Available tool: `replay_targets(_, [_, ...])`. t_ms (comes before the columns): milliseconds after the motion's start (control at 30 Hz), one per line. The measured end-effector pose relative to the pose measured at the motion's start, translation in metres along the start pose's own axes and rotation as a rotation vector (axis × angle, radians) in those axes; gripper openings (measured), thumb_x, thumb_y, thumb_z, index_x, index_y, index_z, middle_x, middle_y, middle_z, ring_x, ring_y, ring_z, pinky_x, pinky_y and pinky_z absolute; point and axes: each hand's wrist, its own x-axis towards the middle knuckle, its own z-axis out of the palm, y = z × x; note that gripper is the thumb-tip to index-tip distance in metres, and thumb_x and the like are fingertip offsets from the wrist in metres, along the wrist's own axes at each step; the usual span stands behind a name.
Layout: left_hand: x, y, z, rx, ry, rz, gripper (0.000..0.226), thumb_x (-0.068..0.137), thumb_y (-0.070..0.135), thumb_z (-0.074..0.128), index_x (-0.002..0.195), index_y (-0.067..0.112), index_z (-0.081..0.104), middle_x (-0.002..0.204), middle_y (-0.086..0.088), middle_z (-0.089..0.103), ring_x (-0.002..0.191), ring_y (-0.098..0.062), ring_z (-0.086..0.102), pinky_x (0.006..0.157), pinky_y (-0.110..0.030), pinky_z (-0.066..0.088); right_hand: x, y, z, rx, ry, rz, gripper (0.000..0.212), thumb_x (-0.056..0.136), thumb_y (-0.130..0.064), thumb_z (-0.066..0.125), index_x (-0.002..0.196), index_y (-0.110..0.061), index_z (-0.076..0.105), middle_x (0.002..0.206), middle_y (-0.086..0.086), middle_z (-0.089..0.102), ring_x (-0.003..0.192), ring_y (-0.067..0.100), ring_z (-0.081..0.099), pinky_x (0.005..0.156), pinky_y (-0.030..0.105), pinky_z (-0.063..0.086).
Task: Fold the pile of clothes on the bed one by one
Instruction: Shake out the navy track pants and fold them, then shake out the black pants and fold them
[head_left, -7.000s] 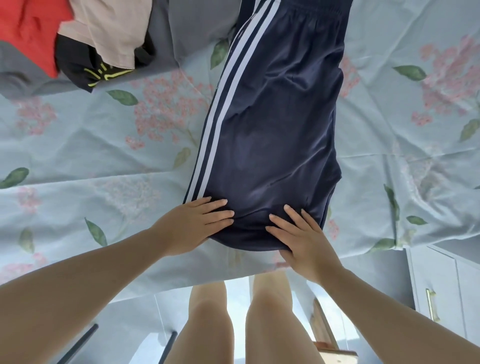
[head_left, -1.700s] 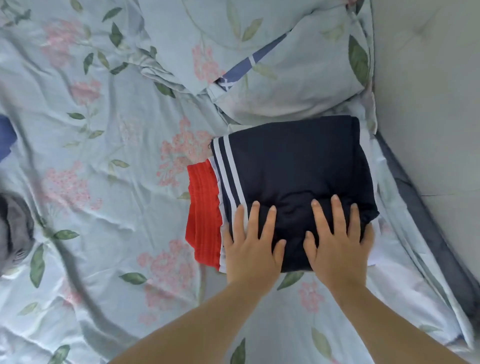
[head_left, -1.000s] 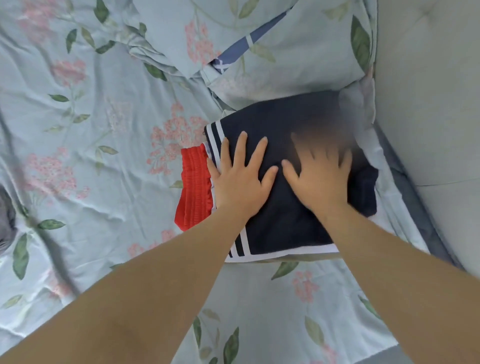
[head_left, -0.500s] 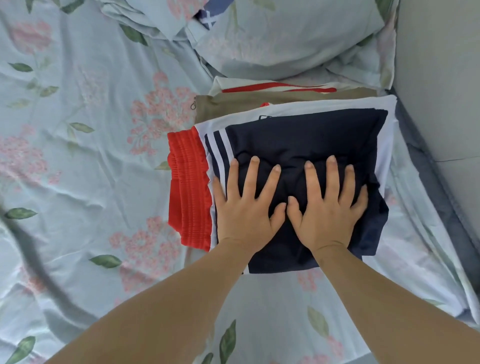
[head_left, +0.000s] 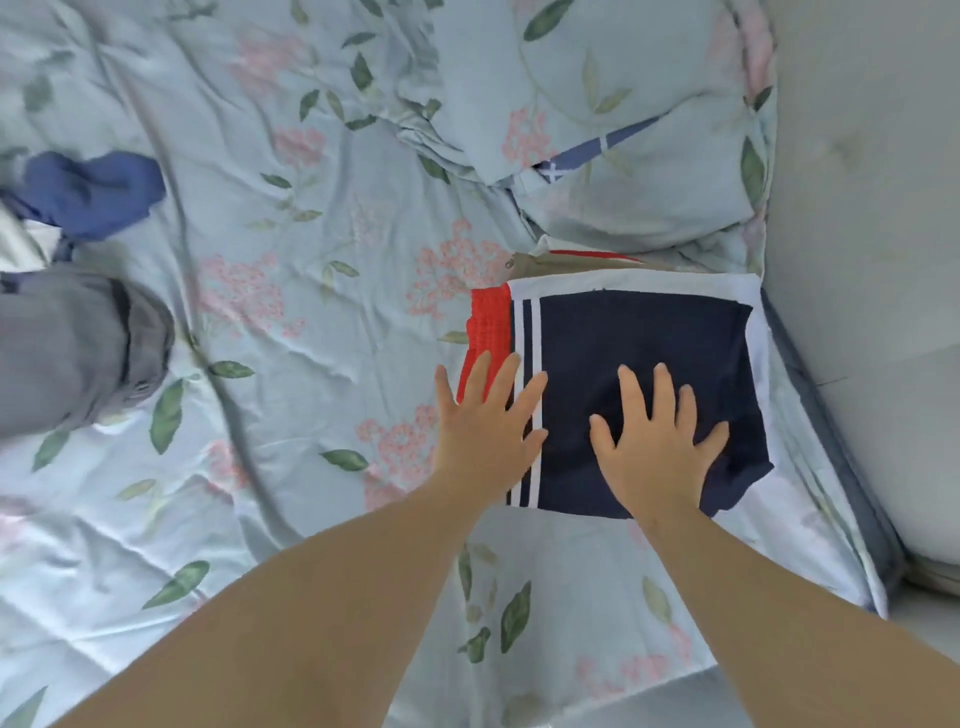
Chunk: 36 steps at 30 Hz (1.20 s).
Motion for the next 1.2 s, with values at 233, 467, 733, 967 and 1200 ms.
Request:
replay_targets(233, [-0.097,-0.129,-0.060,-0.030,0.045,-0.090,0.061,0.099,0.051,0.023,0.151,0.031,0.000,0.160,0.001,-0.002,0.147,-0.025,-0.004,0.112,-0.059,-0.003,-0.077,-0.148,-0.071,0.128,-0.069,-0.094,0.058,0.096,-0.050,0.031,0.149,-0.036,0.011,0.158,-0.001,0.010,0.143,0.022,0.017,0.111,0.060,0.011])
replay_targets(467, [-0.218,-0.268,-0.094,0.024,0.133,-0.195,0.058,0.100,0.049,0.025,0.150,0.030,0.007,0.158,0.001,0.009,0.145,-0.024,0.009,0.114,-0.054,0.010,-0.181,-0.303,-0.108,0.206,-0.123,-0.265,0.056,0.097,-0.049,0.029,0.149,-0.034,0.012,0.158,-0.004,0.007,0.142,0.020,0.019,0.112,0.053,0.013])
replay_targets(733, [-0.311,-0.345,-0.093,-0.028,0.149,-0.414,0.056,0.098,0.048,0.034,0.148,0.032,0.014,0.152,0.004,0.018,0.143,-0.021,0.014,0.114,-0.050,0.013,-0.245,-0.386,-0.118,0.229,-0.190,-0.444,0.053,0.097,-0.047,0.031,0.146,-0.033,0.018,0.157,-0.005,0.011,0.139,0.021,0.025,0.111,0.052,0.016])
replay_targets(967, [-0.361,-0.377,-0.079,-0.095,0.141,-0.560,0.054,0.098,0.046,0.034,0.147,0.031,0.018,0.153,0.004,0.017,0.142,-0.019,0.016,0.112,-0.042,0.017,-0.266,-0.426,-0.114,0.199,-0.298,-0.554,0.054,0.097,-0.047,0.031,0.147,-0.032,0.018,0.159,-0.004,0.010,0.140,0.021,0.024,0.112,0.050,0.016])
replay_targets(1200, [-0.390,-0.438,-0.060,-0.199,0.164,-0.646,0.052,0.098,0.044,0.037,0.146,0.030,0.021,0.150,0.007,0.022,0.138,-0.018,0.024,0.109,-0.037,0.023,-0.279,-0.481,-0.107,0.172,-0.366,-0.574,0.054,0.099,-0.047,0.030,0.148,-0.032,0.015,0.158,-0.004,0.010,0.141,0.023,0.022,0.112,0.050,0.015])
